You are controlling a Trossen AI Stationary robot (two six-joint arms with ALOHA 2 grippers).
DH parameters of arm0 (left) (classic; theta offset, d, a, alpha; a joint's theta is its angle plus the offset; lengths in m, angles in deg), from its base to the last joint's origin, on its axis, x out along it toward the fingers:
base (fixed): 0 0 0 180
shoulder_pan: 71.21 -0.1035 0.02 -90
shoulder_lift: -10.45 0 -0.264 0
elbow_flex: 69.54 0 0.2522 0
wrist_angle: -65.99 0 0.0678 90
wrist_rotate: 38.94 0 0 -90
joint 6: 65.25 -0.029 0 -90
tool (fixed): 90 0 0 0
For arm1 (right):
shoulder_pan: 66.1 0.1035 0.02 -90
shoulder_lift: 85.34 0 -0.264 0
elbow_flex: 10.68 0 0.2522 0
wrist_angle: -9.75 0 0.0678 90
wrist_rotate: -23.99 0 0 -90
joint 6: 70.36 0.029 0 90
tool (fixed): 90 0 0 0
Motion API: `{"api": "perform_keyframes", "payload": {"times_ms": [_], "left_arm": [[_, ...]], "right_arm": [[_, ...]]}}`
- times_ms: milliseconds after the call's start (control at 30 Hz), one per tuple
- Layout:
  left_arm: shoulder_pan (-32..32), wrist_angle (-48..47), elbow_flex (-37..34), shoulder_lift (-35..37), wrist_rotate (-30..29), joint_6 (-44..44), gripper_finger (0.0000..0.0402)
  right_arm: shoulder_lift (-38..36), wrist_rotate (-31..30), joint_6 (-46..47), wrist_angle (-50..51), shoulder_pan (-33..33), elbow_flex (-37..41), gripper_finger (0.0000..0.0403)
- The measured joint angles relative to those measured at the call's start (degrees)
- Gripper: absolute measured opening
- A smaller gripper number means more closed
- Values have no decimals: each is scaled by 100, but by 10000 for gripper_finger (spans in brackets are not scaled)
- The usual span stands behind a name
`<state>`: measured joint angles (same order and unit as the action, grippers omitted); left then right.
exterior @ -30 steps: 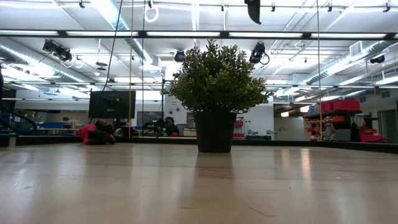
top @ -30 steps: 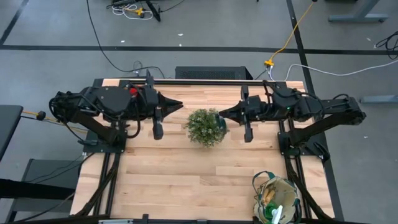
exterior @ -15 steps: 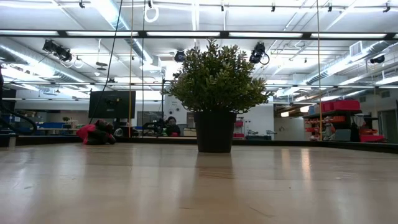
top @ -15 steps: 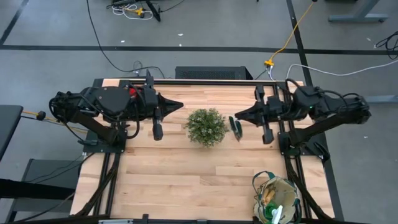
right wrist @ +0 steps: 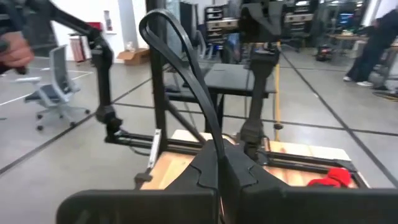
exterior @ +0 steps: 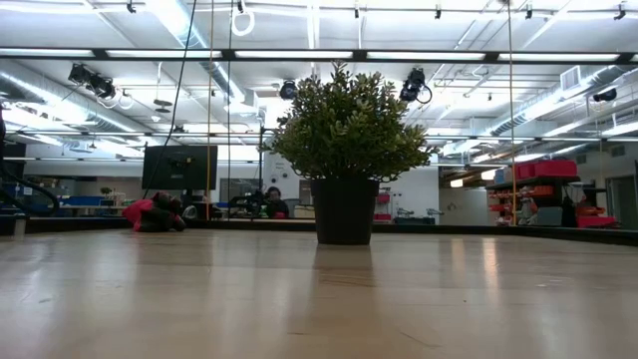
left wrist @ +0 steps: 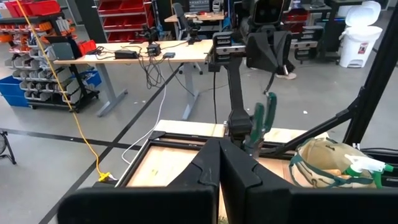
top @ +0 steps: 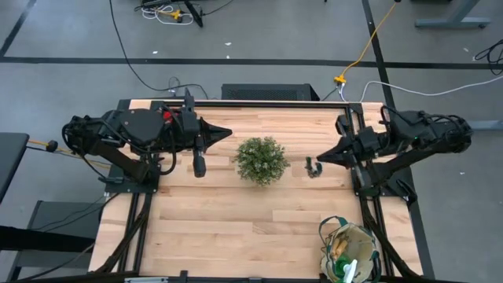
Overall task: Pick & Place Garden tools in Gardening bag
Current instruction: Put the green shear scissors into the white gardening bag
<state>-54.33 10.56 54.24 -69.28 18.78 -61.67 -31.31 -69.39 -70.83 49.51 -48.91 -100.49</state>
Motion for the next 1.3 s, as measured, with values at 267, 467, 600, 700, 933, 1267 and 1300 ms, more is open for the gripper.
{"api": "perform_keyframes", "payload": {"times_ms": [267,467,600,700,933,1267,1300], "left_arm": [[1,41,0,0,171,8,4],[1,149,-2,0,400,361,3],[0,147,-2,0,406,566,5],[0,146,-3,0,407,566,3],[13,142,-2,0,409,568,6],[13,162,-2,0,409,568,6],[13,171,-3,0,409,568,6]], "right_arm": [[-411,-2,0,378,402,-2,0],[-622,-27,146,584,618,-2,0],[-671,-41,165,692,782,-2,0],[-675,-37,170,799,917,-2,0],[-670,225,176,948,1375,-2,0],[-668,647,319,1016,2042,-2,0],[-668,645,314,1016,2111,-2,0]]}}
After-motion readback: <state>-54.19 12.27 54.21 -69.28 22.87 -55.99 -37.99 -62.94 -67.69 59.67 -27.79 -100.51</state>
